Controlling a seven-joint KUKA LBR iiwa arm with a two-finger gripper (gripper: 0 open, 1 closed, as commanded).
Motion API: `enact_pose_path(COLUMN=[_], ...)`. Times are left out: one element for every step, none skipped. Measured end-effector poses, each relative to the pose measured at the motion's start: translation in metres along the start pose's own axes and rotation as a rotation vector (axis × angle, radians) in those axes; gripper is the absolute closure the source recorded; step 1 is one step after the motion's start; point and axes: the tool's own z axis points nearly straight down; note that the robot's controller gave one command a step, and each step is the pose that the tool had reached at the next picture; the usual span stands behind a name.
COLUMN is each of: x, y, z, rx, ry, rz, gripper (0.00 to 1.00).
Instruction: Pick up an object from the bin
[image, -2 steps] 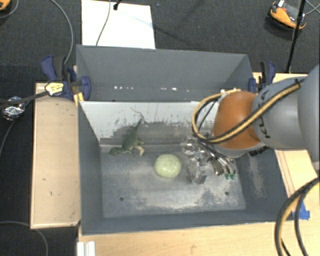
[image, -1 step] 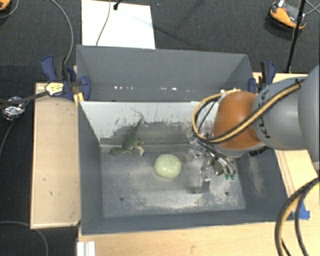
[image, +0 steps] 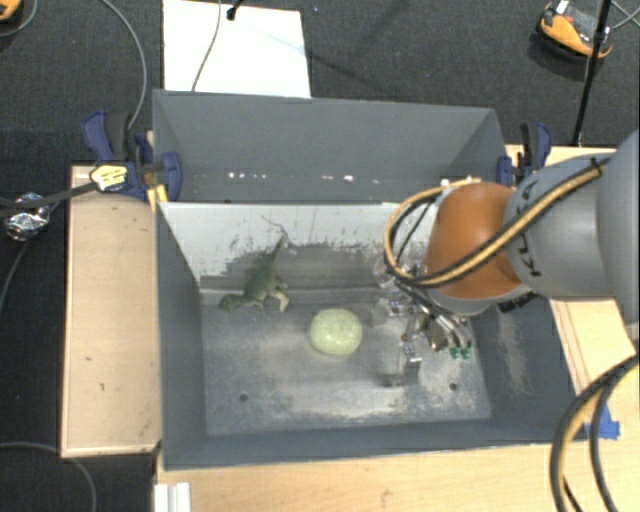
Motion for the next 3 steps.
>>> enact_pose_path(x=[-0.014,-0.030,-0.048], y=[0.039,0.065,0.112], z=[0.000,-0.001,-0.001], rx=[0.002,-0.004,0.001], ry=[-0.001,-0.004,-0.005], rz=[-0.002,-0.030,-0.178], gripper=[0.00,0.00,1.00])
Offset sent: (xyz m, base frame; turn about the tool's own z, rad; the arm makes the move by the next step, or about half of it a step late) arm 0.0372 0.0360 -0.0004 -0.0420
